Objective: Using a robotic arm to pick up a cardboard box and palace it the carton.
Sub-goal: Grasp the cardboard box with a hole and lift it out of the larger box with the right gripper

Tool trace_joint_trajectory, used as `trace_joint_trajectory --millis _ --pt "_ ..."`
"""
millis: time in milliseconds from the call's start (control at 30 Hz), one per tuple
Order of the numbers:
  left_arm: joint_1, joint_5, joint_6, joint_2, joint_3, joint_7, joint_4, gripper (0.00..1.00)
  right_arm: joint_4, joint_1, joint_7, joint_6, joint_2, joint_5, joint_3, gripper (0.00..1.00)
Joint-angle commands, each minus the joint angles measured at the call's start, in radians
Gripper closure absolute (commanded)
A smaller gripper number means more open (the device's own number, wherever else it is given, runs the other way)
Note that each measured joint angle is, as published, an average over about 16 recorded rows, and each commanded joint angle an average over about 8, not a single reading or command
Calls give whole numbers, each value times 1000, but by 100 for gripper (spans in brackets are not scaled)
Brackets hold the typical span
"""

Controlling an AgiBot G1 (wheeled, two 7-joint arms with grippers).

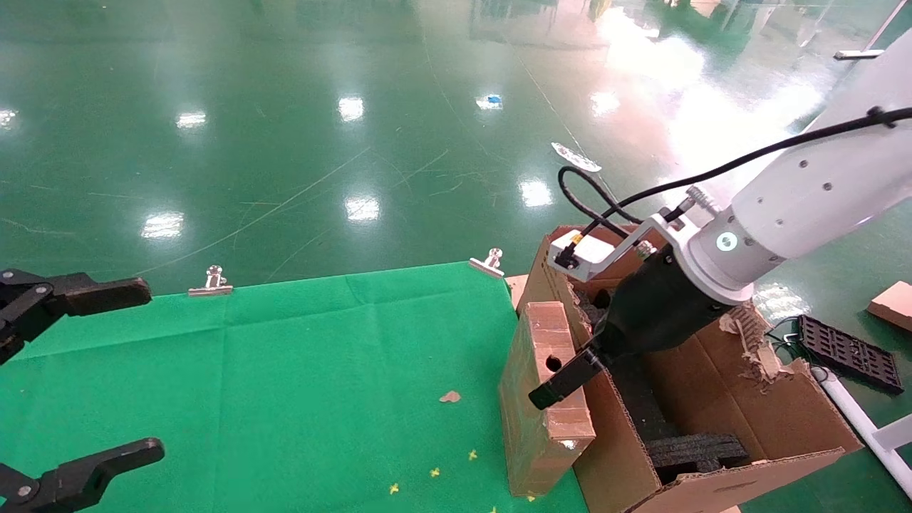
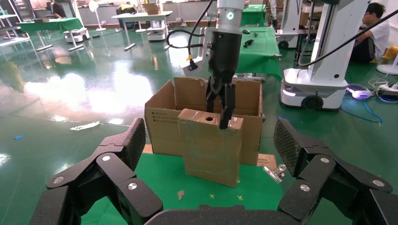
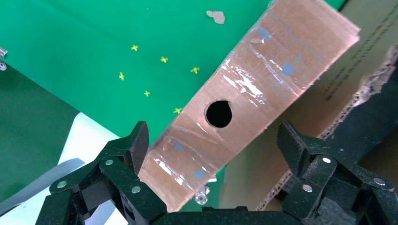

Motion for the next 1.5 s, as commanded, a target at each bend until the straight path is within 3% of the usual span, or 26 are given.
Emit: trace_joint_trajectory --millis 33,167,200,267,367,433,500,567,633,1100,1500 --pt "0 0 0 0 0 0 0 0 -10 -10 0 3 -5 2 -3 0" --pt "0 0 0 0 0 0 0 0 -13 -26 2 16 -12 2 -6 0" --pt "0 0 0 0 0 0 0 0 -11 -29 2 19 -12 3 -7 4" --pt "0 0 0 0 1 0 0 2 -7 -33 3 24 -14 -1 -8 23" --pt "0 -1 0 0 1 0 0 25 5 -32 8 26 -16 -13 -12 60" --pt "0 -1 0 0 1 0 0 50 16 -29 15 27 -16 -23 -15 85" --pt "0 -1 0 0 1 1 0 75 27 -25 22 26 -15 -33 -18 98" --pt "0 -1 -1 0 1 1 0 92 38 -22 30 26 -14 -40 -20 100" --pt "0 -1 -1 -1 1 1 0 100 48 -20 37 25 -12 -45 -22 100" --pt "0 -2 -1 -1 2 1 0 100 85 -22 65 22 -16 -81 -40 100" --pt "-1 -2 -1 -1 3 2 0 100 121 -30 21 48 -32 -117 -44 100"
